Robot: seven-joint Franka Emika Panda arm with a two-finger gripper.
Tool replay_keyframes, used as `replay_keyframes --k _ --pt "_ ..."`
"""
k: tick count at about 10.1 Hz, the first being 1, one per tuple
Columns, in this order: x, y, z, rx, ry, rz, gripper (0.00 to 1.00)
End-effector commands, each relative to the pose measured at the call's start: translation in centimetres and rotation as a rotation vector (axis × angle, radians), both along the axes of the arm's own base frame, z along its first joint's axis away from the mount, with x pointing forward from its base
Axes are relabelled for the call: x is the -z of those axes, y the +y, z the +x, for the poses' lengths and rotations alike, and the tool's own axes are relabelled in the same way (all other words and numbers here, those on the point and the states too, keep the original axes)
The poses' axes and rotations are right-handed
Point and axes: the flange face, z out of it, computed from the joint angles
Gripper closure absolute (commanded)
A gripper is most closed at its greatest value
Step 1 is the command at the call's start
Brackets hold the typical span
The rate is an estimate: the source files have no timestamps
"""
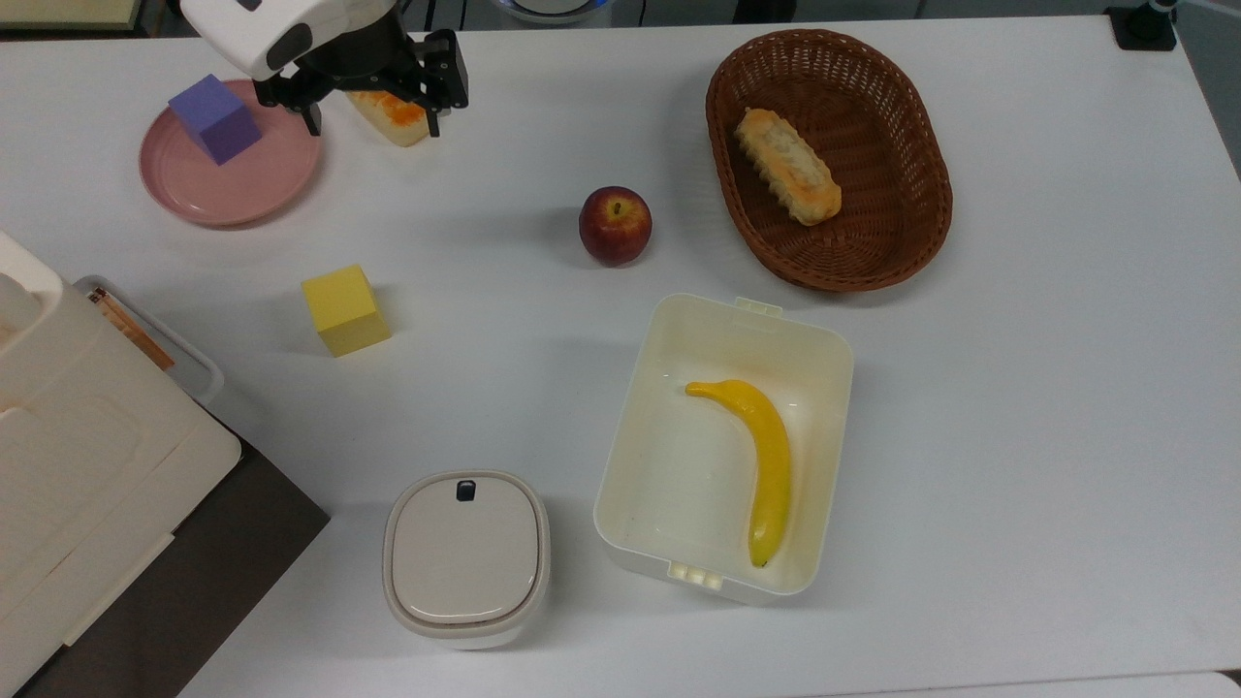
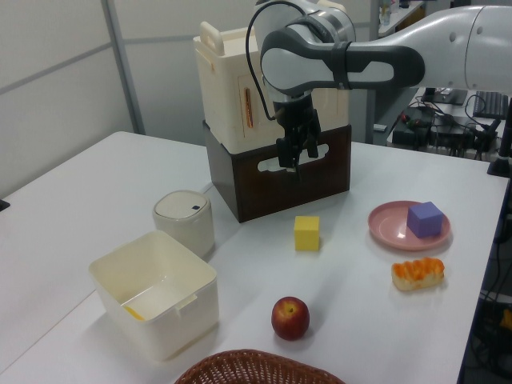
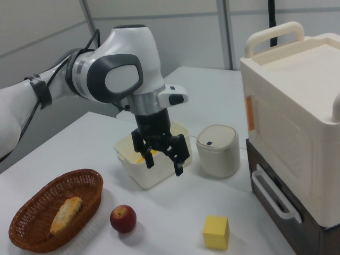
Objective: Put the purple cube on the table
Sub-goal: 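Move the open gripper over to the purple cube on the pink plate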
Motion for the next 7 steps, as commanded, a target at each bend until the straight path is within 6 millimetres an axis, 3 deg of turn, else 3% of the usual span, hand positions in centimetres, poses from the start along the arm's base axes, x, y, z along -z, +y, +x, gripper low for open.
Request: replay_keyframes --k 1,4,7 --pt "-0.1 -4.2 -2.7 0.017 0.098 0.036 0.0" --pt "1.2 -10.4 -5.4 -0.041 0.203 0.087 0.0" --pt "6.5 -16.3 -7.4 -0.029 0.332 0.088 0.0"
